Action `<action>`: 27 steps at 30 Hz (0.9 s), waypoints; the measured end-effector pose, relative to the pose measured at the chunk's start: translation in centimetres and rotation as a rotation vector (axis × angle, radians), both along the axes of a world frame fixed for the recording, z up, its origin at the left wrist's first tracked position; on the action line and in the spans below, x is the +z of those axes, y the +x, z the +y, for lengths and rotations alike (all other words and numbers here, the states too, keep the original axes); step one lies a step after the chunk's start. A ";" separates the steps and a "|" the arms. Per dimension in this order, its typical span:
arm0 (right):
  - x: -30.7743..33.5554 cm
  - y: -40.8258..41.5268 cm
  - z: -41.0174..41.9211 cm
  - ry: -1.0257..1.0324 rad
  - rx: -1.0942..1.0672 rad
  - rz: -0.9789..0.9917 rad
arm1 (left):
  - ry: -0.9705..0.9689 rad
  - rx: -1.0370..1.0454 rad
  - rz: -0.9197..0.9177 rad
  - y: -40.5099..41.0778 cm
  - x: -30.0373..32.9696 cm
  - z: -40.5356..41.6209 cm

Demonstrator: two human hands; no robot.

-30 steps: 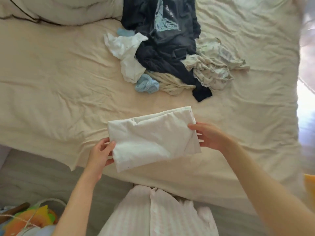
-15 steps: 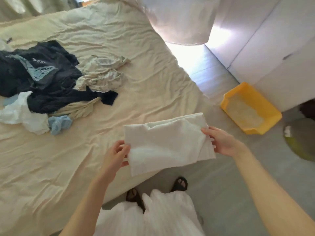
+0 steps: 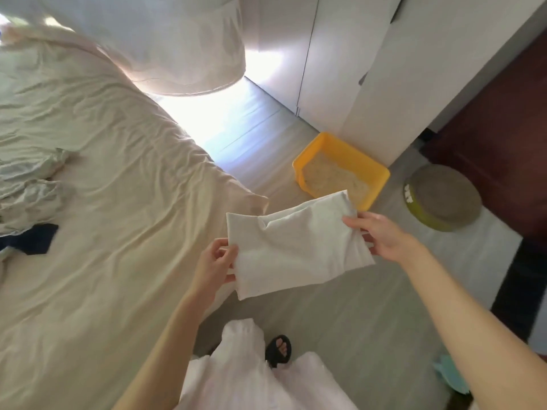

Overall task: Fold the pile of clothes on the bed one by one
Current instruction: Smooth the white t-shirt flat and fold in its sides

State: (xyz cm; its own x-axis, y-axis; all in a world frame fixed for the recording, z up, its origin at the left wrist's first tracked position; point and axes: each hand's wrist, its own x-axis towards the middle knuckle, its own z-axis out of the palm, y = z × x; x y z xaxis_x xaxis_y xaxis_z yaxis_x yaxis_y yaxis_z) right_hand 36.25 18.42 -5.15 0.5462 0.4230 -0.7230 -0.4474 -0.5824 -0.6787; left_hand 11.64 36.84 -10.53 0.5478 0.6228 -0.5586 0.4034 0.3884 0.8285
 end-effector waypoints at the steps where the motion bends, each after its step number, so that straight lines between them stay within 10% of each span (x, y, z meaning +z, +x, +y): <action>1: 0.2 2.0 0.0 0.000 0.002 -0.007 | 0.000 0.002 -0.008 1.8 0.3 -0.1; 27: -0.4 36.5 39.8 0.050 0.779 -0.076 | -0.081 0.878 -0.059 30.9 -1.3 16.1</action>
